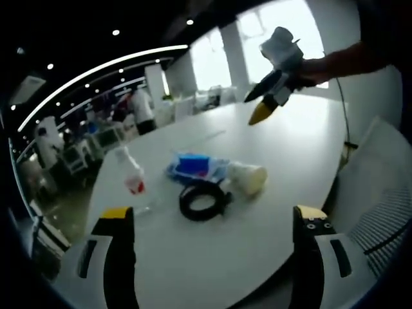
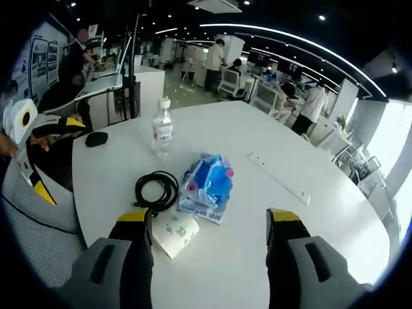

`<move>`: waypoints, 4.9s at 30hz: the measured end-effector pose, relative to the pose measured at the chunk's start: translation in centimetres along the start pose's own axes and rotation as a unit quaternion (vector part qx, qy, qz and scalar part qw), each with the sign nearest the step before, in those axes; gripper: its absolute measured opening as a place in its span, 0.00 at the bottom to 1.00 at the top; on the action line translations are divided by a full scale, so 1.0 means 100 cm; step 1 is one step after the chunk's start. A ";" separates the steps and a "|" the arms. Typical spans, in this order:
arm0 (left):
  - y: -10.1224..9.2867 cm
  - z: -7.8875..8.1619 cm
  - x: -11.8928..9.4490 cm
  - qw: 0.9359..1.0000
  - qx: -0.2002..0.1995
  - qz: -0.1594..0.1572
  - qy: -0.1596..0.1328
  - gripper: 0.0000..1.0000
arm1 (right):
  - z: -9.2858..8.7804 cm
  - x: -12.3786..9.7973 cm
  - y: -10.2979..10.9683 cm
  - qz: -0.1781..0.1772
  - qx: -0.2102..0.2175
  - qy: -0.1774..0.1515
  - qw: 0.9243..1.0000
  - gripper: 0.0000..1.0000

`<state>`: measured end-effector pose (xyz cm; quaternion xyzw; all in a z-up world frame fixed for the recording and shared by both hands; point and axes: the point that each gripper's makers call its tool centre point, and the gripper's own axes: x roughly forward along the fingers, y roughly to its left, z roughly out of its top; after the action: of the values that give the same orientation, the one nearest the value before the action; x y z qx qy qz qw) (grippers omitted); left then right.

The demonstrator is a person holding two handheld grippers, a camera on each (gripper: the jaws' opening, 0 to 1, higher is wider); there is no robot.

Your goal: Arrange the tabletop items into an orderly group along one side of the table until the central work area is clear of visible clutter.

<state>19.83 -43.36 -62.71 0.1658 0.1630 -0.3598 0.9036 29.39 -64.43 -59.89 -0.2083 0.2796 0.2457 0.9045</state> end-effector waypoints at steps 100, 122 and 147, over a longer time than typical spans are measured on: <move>0.003 -0.008 0.004 0.999 -0.015 0.021 0.036 0.97 | -0.002 0.197 -0.017 0.054 0.039 0.086 0.994 0.32; 0.002 -0.012 0.004 0.999 -0.019 0.022 0.043 0.92 | -0.023 0.209 -0.012 0.046 0.067 0.129 0.988 0.00; 0.001 -0.008 0.003 0.999 -0.014 0.013 0.038 0.91 | 0.003 0.162 -0.013 0.091 -0.040 0.138 0.985 0.00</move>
<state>20.01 -43.13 -63.53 0.1685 0.2001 -0.3394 0.9035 41.94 -60.00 -69.20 -0.2502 0.4096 0.3073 0.8218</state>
